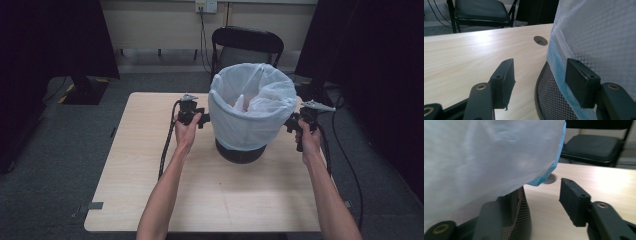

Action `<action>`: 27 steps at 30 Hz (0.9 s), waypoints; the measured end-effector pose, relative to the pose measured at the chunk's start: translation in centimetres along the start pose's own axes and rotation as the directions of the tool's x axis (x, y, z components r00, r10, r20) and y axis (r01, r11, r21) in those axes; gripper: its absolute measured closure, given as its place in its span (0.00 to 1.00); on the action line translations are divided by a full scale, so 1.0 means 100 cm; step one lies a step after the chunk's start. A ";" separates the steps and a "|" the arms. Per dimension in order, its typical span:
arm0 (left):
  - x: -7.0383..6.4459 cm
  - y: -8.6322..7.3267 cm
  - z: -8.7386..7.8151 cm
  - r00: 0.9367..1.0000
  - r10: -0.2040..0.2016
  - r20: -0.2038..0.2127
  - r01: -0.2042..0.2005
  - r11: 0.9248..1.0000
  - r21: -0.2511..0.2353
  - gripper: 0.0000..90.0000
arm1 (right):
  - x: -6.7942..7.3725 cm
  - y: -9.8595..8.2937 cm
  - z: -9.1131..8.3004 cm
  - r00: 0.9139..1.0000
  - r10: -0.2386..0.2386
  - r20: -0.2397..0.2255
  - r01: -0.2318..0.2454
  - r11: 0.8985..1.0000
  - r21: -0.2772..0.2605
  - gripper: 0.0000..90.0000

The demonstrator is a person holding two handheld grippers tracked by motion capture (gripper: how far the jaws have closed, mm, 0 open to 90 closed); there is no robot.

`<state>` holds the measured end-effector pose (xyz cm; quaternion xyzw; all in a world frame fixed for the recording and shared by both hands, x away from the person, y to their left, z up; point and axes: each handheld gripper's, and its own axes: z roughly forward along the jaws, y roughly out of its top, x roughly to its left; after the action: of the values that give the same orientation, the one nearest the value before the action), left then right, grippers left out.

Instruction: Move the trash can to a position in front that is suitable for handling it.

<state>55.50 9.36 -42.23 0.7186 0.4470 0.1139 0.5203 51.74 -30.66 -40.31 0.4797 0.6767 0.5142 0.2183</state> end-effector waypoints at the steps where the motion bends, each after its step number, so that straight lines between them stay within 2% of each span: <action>1: 0.000 -0.004 -0.009 1.000 0.016 0.001 -0.016 1.000 0.006 0.45 | 0.003 -0.002 -0.001 1.000 -0.002 -0.010 0.002 1.000 -0.002 0.53; 4: 0.000 -0.007 -0.018 1.000 0.029 -0.003 -0.029 1.000 0.011 0.45 | 0.010 -0.004 -0.002 1.000 -0.006 -0.026 0.006 1.000 -0.001 0.53; 6: -0.003 -0.012 -0.030 0.999 0.047 -0.003 -0.047 0.999 0.019 0.47 | 0.018 -0.007 -0.006 0.999 -0.016 -0.045 0.016 1.000 0.003 0.54; 10: -0.011 -0.019 -0.043 0.999 0.051 -0.010 -0.051 0.999 0.013 0.52 | 0.028 -0.013 -0.012 0.998 -0.024 -0.057 0.023 1.000 -0.006 0.56; 13: -0.015 -0.024 -0.049 0.999 0.048 -0.011 -0.047 0.999 0.010 0.53 | 0.034 -0.018 -0.019 0.998 -0.022 -0.065 0.021 1.000 -0.014 0.58; 14: -0.017 -0.029 -0.055 0.999 0.054 -0.005 -0.054 0.999 0.005 0.53 | 0.036 -0.019 -0.021 0.997 -0.025 -0.070 0.024 1.000 -0.014 0.58; 16: -0.018 -0.031 -0.059 0.998 0.057 -0.002 -0.057 0.998 0.005 0.53 | 0.040 -0.021 -0.025 0.996 -0.042 -0.075 0.041 0.999 -0.006 0.58; 19: -0.022 -0.039 -0.072 0.998 0.069 0.001 -0.069 0.998 0.005 0.53 | 0.048 -0.022 -0.032 0.994 -0.070 -0.083 0.071 0.997 0.013 0.59; 23: -0.023 -0.045 -0.082 0.997 0.079 0.011 -0.079 0.997 0.000 0.52 | 0.053 -0.025 -0.038 0.991 -0.064 -0.119 0.067 0.998 0.019 0.58; 24: -0.024 -0.047 -0.085 0.997 0.078 0.014 -0.078 0.997 0.000 0.52 | 0.054 -0.027 -0.039 0.990 -0.052 -0.134 0.054 0.998 0.012 0.57; 27: -0.025 -0.053 -0.094 0.997 0.080 0.003 -0.080 0.997 -0.007 0.50 | 0.058 -0.032 -0.041 0.985 -0.039 -0.166 0.039 0.999 0.000 0.56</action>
<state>45.32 13.83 -41.89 0.7344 0.4168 0.1350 0.5184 44.57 -27.61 -40.56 0.4222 0.7027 0.5468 0.1701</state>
